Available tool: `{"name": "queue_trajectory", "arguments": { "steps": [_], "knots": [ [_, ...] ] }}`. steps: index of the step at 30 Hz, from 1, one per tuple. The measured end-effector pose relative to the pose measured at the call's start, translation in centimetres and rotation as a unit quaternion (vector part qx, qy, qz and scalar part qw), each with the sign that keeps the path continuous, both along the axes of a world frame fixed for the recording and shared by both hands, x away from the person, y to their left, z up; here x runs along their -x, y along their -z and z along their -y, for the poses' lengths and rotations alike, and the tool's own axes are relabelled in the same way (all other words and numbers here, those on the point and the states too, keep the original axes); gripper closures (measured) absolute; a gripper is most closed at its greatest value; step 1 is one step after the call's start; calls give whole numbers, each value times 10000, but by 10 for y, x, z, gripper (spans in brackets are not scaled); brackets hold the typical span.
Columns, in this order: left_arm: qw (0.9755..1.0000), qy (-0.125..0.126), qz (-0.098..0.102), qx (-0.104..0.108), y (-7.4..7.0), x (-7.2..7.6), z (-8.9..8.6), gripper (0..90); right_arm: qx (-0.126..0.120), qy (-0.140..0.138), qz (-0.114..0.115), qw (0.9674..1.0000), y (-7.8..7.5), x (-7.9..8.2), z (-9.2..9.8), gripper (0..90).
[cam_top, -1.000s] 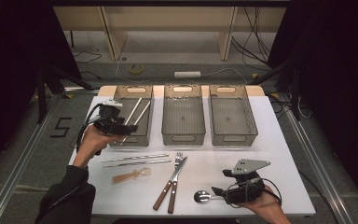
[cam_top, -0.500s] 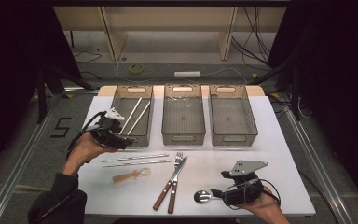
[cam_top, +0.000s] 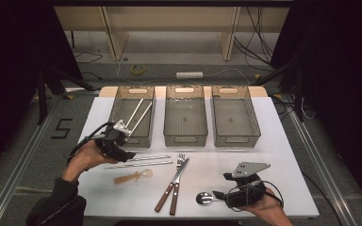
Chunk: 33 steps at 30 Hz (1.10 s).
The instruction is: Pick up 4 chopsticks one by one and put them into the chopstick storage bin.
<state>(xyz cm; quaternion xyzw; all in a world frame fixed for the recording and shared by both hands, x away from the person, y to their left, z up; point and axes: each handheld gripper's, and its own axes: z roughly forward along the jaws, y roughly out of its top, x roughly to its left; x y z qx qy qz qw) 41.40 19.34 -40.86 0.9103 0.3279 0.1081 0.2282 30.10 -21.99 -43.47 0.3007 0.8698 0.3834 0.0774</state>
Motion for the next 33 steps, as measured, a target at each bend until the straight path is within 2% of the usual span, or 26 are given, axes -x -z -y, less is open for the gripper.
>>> {"name": "queue_trajectory", "arguments": {
  "steps": [3, 7, 12, 17, 23, 29, 33],
  "knots": [
    [9999, 67, -68, -55, 5, 1, 2, 346, -38, -1, 23, 10000, -1, 0, 1, 280],
    [9994, 185, -134, -248, 10, 1, 6, 355, -72, 2, 22, 10000, -2, 0, 2, 280],
    [9984, 319, -235, -393, 17, 1, 12, 367, -86, -6, 27, 10000, -1, -1, 3, 280],
    [9979, 393, -271, -445, 20, 1, 14, 401, -96, -25, 15, 9999, 0, -1, 3, 280],
    [9955, 583, -377, -637, 28, -2, 20, 453, -91, -41, 12, 9999, 0, -1, 3, 279],
    [9947, 658, -479, -629, 32, -3, 21, 510, -77, -13, -23, 10000, 1, -2, 4, 280],
    [9945, 688, -474, -631, 33, -4, 21, 552, -90, -38, -10, 10000, 1, -3, 5, 280]
  ]
}}
